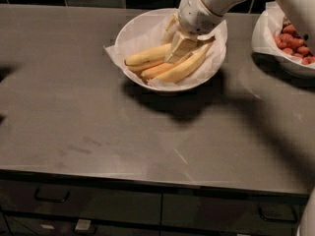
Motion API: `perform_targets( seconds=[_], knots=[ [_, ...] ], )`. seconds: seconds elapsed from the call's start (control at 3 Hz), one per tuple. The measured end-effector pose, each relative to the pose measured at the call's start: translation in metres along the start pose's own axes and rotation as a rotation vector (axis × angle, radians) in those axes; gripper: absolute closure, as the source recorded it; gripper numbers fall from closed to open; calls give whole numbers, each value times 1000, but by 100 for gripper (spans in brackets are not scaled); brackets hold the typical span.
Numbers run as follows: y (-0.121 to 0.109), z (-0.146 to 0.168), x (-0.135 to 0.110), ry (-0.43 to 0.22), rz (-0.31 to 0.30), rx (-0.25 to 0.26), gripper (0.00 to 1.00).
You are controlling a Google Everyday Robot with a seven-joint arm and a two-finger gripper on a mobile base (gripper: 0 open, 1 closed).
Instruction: Pick banana from white bowl
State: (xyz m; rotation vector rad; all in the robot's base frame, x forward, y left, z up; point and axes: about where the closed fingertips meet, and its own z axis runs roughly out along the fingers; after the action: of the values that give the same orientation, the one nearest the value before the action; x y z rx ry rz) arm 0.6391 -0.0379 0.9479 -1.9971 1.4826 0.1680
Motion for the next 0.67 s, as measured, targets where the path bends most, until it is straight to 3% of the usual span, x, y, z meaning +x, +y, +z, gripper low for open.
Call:
perform_targets(
  seconds=[0.67],
  knots=[
    [59, -52, -44, -8, 87, 131, 100]
  ],
)
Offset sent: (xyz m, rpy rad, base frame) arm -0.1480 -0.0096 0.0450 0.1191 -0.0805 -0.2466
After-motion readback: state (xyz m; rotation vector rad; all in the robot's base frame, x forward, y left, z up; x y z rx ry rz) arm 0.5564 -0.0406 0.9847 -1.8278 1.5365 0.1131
